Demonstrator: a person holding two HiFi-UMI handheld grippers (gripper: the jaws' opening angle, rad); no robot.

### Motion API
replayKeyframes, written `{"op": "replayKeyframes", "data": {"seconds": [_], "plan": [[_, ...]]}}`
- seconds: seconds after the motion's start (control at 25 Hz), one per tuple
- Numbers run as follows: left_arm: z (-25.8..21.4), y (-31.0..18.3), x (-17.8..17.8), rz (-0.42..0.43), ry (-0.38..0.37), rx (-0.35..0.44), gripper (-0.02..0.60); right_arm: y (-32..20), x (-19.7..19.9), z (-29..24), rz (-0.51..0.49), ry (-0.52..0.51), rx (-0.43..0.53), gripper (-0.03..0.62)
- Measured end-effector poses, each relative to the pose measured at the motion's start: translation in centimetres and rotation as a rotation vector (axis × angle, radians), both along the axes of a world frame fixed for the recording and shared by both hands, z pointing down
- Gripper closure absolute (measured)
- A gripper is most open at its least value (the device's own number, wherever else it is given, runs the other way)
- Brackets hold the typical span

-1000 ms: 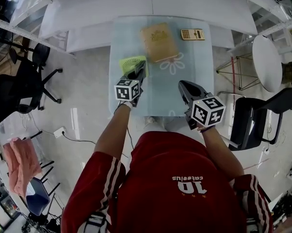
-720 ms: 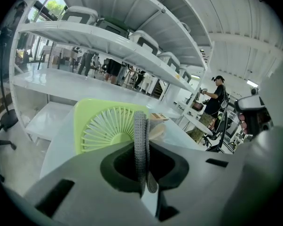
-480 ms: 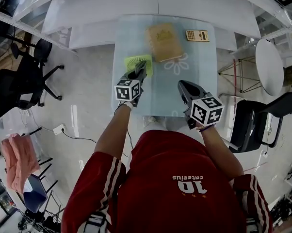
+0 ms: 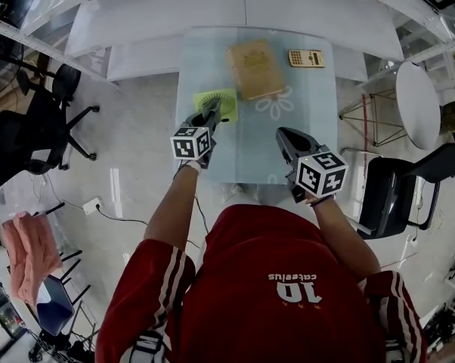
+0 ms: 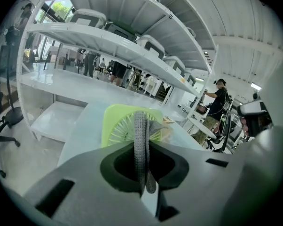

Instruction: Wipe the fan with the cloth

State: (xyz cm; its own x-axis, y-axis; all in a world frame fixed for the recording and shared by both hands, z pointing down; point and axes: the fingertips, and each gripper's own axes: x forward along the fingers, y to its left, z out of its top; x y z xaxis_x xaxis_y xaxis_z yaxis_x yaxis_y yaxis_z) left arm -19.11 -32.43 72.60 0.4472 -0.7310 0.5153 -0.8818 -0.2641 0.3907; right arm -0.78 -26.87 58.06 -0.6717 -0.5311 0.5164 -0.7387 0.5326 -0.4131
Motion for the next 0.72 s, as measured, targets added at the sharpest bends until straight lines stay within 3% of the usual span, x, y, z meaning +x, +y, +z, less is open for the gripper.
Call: {"op": "replayKeyframes", "data": {"seconds": [0.72], "plan": [[-0.6, 0.9, -2.2, -0.026, -0.029, -0.019, 0.554, 0.1, -0.3, -0.8, 0.01, -0.025, 0.001, 0.588]]}}
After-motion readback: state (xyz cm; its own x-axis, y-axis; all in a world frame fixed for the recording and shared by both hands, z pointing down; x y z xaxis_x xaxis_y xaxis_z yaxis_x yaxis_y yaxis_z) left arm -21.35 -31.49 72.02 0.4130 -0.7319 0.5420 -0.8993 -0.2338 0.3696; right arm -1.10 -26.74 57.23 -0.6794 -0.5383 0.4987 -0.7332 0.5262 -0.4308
